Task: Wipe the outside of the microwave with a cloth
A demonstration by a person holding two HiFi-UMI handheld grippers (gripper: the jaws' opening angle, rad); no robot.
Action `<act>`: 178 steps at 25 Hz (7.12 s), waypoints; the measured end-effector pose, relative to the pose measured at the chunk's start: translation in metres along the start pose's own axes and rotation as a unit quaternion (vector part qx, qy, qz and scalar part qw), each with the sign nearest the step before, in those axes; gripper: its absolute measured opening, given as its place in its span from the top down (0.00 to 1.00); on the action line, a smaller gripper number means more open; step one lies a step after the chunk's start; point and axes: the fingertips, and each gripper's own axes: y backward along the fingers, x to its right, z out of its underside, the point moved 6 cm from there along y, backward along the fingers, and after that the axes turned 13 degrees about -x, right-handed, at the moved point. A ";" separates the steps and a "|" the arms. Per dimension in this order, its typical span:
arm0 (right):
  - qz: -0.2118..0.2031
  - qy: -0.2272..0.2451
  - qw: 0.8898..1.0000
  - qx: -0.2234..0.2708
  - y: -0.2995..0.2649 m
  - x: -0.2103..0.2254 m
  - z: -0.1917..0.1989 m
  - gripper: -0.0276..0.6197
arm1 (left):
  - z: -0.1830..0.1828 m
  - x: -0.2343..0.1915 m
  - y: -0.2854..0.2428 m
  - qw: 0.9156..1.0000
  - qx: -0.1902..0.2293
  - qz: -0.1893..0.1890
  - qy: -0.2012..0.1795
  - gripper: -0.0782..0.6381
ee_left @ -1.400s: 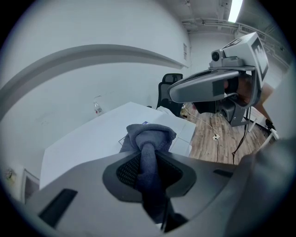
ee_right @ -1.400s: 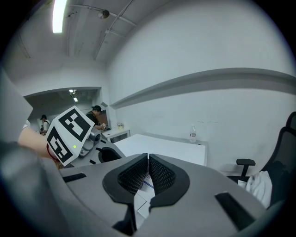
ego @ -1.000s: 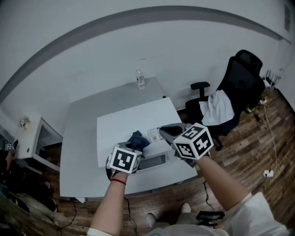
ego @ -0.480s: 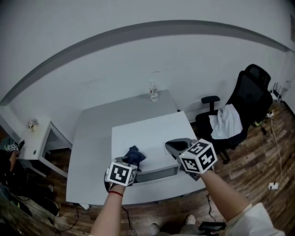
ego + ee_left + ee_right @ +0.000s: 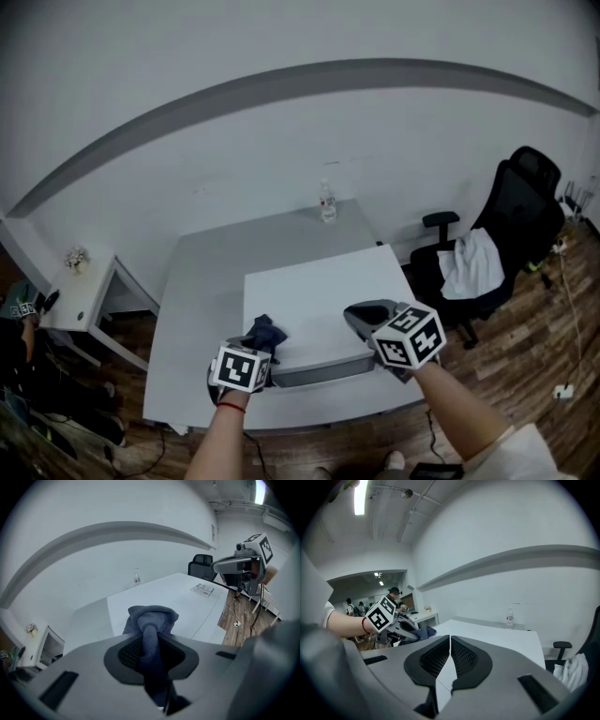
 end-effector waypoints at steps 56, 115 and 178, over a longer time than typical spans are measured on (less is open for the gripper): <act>-0.031 -0.002 1.000 -0.006 0.009 0.092 0.012 0.91 | -0.116 0.030 -0.051 0.995 -0.060 -0.065 0.040 0.81; 0.065 -0.068 0.995 0.014 0.042 0.170 0.029 0.91 | -0.276 0.201 -0.120 0.990 0.011 0.066 -0.123 0.80; 0.030 0.047 0.998 -0.042 -0.160 -0.001 -0.101 0.91 | -0.124 -0.097 -0.071 0.994 0.061 0.080 0.036 0.80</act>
